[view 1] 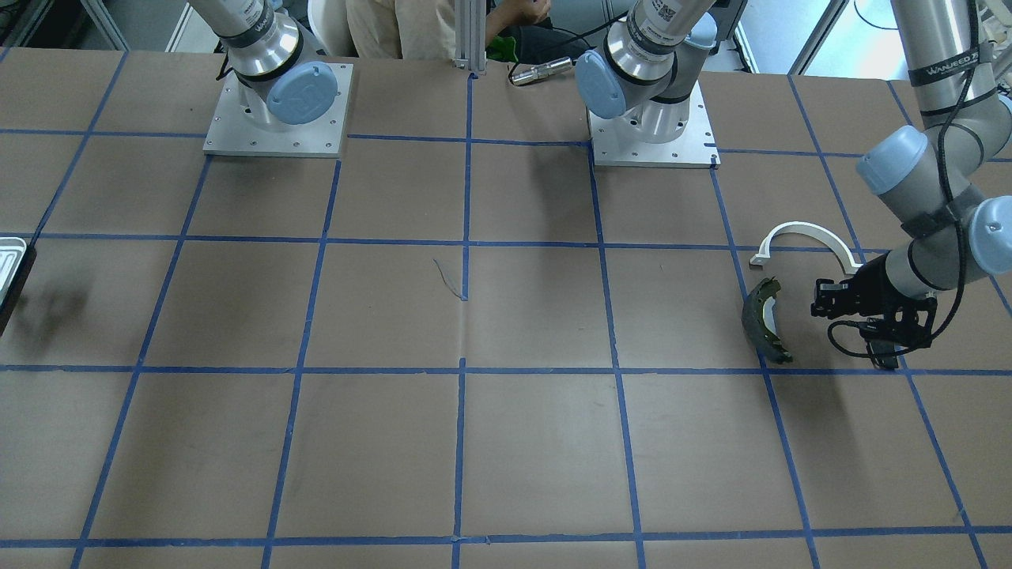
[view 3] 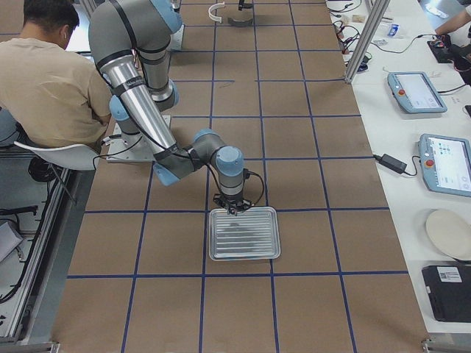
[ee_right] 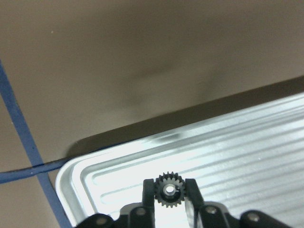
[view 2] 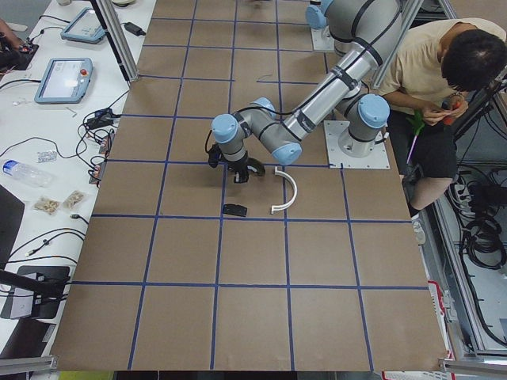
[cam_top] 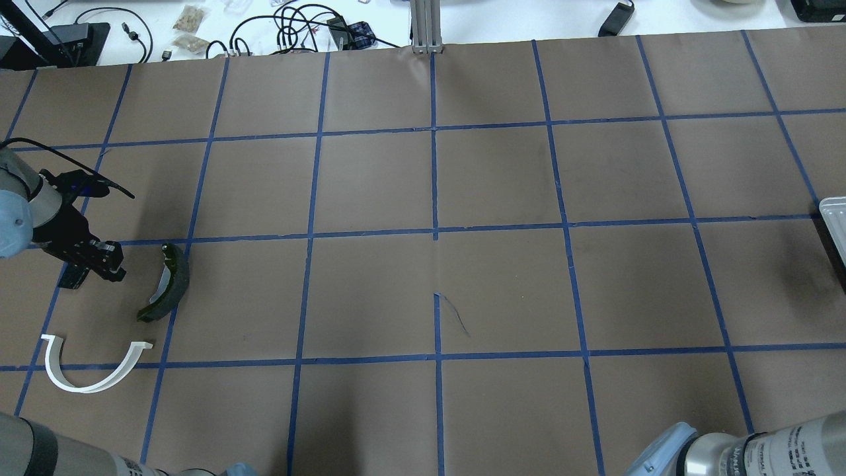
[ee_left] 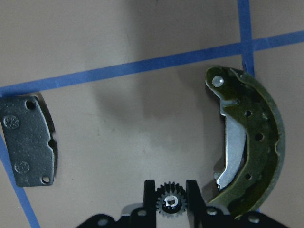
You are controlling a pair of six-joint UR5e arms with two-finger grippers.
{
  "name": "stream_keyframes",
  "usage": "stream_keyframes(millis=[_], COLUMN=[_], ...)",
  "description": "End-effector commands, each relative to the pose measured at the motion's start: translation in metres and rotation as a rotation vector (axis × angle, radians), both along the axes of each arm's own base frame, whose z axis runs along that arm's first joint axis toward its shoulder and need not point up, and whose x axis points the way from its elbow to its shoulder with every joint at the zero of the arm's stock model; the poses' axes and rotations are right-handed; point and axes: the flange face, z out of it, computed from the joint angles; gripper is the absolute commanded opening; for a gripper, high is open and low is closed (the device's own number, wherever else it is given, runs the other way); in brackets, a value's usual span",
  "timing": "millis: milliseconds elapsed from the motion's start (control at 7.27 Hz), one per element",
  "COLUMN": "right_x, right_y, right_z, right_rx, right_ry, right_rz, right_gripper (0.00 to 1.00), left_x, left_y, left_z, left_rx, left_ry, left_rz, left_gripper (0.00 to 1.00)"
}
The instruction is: Place bearing gear from tray to pile
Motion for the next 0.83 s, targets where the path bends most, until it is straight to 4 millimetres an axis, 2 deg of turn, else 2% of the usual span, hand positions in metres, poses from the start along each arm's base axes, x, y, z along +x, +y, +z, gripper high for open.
stream_keyframes(millis=[0,138,275,413,550,688], right_x=[0.089,0.16,0.239,0.317,0.387,0.467], right_y=[-0.045,-0.078,-0.105,-0.119,-0.119,-0.108], right_z=[0.012,0.012,0.016,0.02,0.02,0.017], right_rx=[-0.021,-0.035,-0.062,-0.08,-0.087,-0.086], right_ry=[-0.078,-0.09,-0.111,-0.133,-0.16,-0.179], right_rz=[-0.253,-0.33,-0.398,-0.487,-0.645,-0.746], right_gripper=[0.0,0.0,0.0,0.0,0.0,0.0], left_x=[0.002,0.002,0.002,0.002,0.003,0.002], left_y=[-0.001,-0.001,-0.001,0.0,0.0,0.001], left_z=[-0.014,-0.021,-0.024,-0.026,-0.026,-0.026], left_rx=[0.002,0.013,0.018,0.024,0.028,0.031], left_ry=[0.002,0.01,0.011,0.015,0.012,0.013], left_rz=[0.0,0.0,0.001,0.006,0.006,0.008], left_gripper=[0.0,0.0,0.0,0.0,0.02,0.32])
